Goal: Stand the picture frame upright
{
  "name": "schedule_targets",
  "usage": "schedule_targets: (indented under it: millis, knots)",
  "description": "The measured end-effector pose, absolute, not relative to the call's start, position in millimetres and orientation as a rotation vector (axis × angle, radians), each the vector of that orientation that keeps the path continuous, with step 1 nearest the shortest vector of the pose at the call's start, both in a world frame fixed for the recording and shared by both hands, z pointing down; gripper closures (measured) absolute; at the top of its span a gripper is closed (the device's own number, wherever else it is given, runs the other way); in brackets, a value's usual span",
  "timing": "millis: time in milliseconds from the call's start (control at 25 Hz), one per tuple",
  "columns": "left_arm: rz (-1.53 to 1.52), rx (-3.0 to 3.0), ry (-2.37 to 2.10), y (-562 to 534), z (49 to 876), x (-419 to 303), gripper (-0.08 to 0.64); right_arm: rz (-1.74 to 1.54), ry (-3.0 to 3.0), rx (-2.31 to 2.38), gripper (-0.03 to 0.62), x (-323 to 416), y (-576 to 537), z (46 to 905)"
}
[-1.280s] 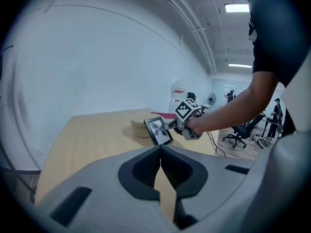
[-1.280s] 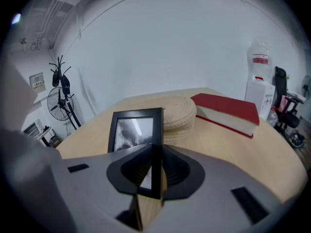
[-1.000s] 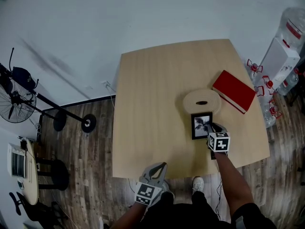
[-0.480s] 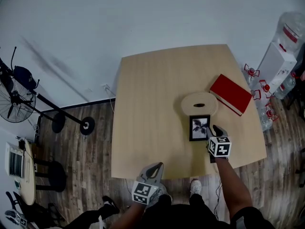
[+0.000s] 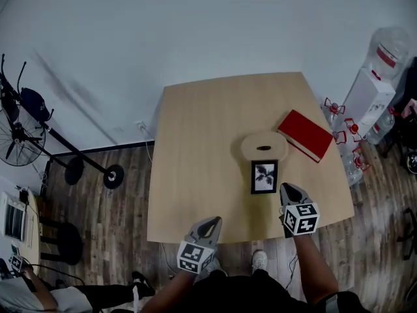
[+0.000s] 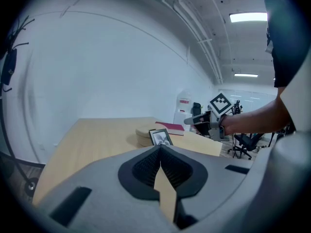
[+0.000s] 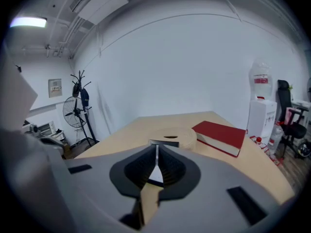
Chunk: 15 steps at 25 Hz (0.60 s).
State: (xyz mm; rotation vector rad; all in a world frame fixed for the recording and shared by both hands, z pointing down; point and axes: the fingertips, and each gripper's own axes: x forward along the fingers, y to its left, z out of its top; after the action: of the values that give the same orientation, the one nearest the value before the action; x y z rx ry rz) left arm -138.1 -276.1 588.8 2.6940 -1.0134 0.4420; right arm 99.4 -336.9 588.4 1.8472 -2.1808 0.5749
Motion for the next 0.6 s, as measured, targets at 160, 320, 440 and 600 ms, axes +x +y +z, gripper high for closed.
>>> schedule_targets:
  millis: [160, 320, 440, 600]
  knots:
    - [0.429, 2.713, -1.010, -273.7, 582.1, -140.9, 0.555, 0.521, -2.243, 1.802, 0.581, 75.2, -295.1, 562.6]
    - [0.411, 2.720, -1.008, -268.8, 577.5, -145.4, 0.555, 0.429, -2.242, 1.764, 0.583, 54.3, -263.8, 546.8]
    - [0.412, 2.722, -1.008, -266.6, 577.5, -146.9, 0.555, 0.283, -2.229, 1.727, 0.583, 40.4, -258.2, 529.1]
    - [0.395, 2.742, -1.019, -267.9, 571.3, -145.6, 0.555, 0.209, -2.227, 1.708, 0.583, 29.6, -262.1, 517.9]
